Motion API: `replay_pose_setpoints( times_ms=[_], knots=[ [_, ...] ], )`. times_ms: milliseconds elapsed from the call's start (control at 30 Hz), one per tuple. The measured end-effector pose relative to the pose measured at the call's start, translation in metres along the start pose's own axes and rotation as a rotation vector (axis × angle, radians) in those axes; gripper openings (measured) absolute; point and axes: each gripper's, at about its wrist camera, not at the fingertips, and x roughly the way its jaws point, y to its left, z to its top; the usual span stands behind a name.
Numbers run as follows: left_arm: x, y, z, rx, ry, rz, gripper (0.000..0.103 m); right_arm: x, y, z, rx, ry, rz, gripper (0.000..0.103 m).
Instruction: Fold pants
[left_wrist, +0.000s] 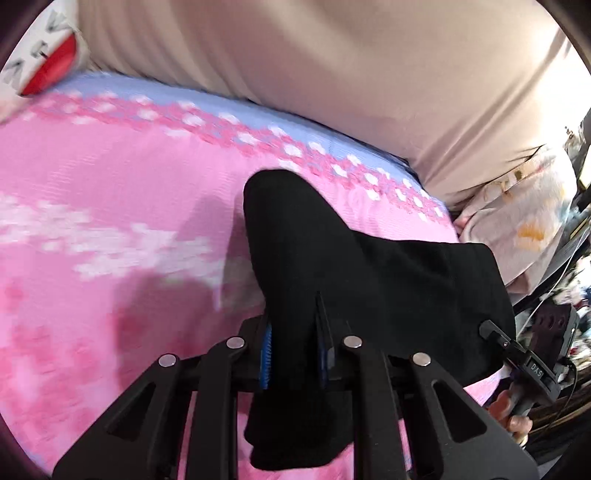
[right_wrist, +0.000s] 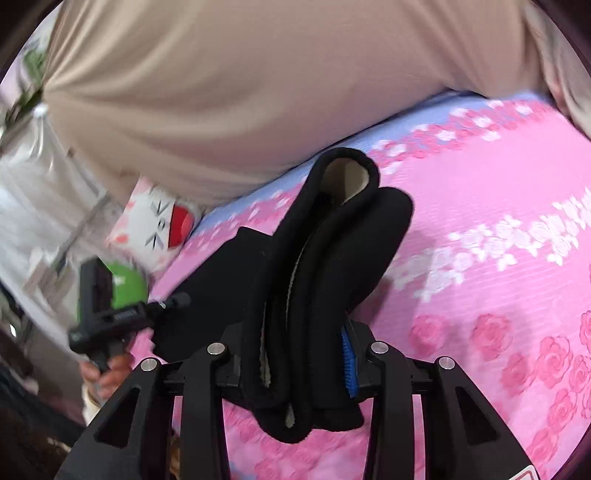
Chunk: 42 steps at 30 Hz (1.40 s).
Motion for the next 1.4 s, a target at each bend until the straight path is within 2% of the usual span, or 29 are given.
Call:
replay_pose_setpoints(
  times_ms=[33,100,133,200,267,300,333,367,400,433,500,533,567,633,667,767,833,900,933,967,1000,1100,1133,1200,1400],
  knots=[
    [-0.005,0.008,-0.006,0.001,0.011,0.048,0.020,0.001,-0.001,-0.007,-0.003,0.014,-0.020,0.044],
    [0.004,0.022,-0.020,0.017,0.046,0.162,0.027,0.024,-0.014,-0.031,0.007,0.097,-0.100,0.049],
    [0.014,0.031,-0.030,0.018,0.072,0.224,0.028,0.034,-0.025,-0.042,0.040,0.142,-0.160,0.057],
    [0.013,0.038,-0.037,-0.006,0.070,0.233,0.028,0.020,-0.033,-0.047,0.104,0.089,-0.129,0.058],
    [-0.003,0.035,-0.033,-0.011,0.015,0.226,0.027,0.000,-0.020,-0.033,0.074,0.019,-0.192,0.065],
    [-0.014,0.027,-0.027,0.005,-0.040,0.245,0.032,-0.009,-0.011,-0.022,0.029,-0.026,-0.210,0.076],
    [-0.018,0.020,-0.024,0.024,-0.071,0.268,0.043,-0.013,-0.006,-0.016,-0.002,-0.052,-0.206,0.079],
    [-0.020,0.011,-0.020,0.056,-0.105,0.301,0.053,-0.010,-0.002,-0.003,-0.032,-0.072,-0.212,0.079],
    [-0.021,0.000,-0.017,0.095,-0.144,0.342,0.070,-0.003,-0.003,0.007,-0.042,-0.067,-0.227,0.079],
    [-0.019,-0.007,-0.014,0.114,-0.163,0.361,0.077,0.006,-0.006,0.016,-0.046,-0.051,-0.238,0.079],
    [-0.015,-0.020,-0.012,0.152,-0.170,0.373,0.081,0.033,-0.009,0.028,-0.040,-0.005,-0.250,0.078],
    [-0.011,-0.025,-0.014,0.169,-0.166,0.380,0.085,0.048,-0.014,0.032,-0.039,0.028,-0.255,0.061],
    [-0.006,-0.028,-0.013,0.178,-0.160,0.393,0.085,0.065,-0.017,0.031,-0.026,0.068,-0.250,0.042],
    [0.007,-0.030,-0.013,0.201,-0.138,0.425,0.085,0.073,-0.011,0.034,-0.041,0.072,-0.229,0.006],
    [0.011,-0.031,-0.012,0.205,-0.130,0.436,0.085,0.068,-0.002,0.035,-0.062,0.061,-0.208,0.006],
    [0.018,-0.033,-0.015,0.218,-0.114,0.445,0.085,0.037,0.040,0.045,-0.156,-0.059,-0.173,0.006],
    [0.024,-0.033,-0.018,0.226,-0.103,0.452,0.086,0.034,0.038,0.047,-0.172,-0.082,-0.195,0.006],
    [0.030,-0.032,-0.020,0.230,-0.099,0.479,0.086,0.061,0.006,0.042,-0.152,0.003,-0.316,0.010],
    [0.035,-0.031,-0.021,0.234,-0.093,0.491,0.086,0.081,-0.019,0.034,-0.112,0.082,-0.364,0.010],
    [0.040,-0.029,-0.022,0.232,-0.080,0.501,0.086,0.081,-0.028,0.028,-0.071,0.072,-0.332,0.010],
    [0.042,-0.027,-0.022,0.231,-0.074,0.506,0.087,0.073,-0.028,0.026,-0.051,0.044,-0.309,0.015],
    [0.046,-0.024,-0.023,0.229,-0.065,0.518,0.090,0.036,-0.004,0.027,-0.066,-0.034,-0.258,0.022],
    [0.046,-0.024,-0.023,0.230,-0.069,0.518,0.090,0.027,0.002,0.024,-0.080,-0.049,-0.241,0.035],
    [0.045,-0.024,-0.023,0.230,-0.067,0.516,0.090,0.009,0.014,0.012,-0.104,-0.068,-0.226,0.047],
    [0.043,-0.028,-0.028,0.233,-0.062,0.505,0.092,-0.012,0.009,-0.027,-0.046,-0.016,-0.193,0.048]
  ],
)
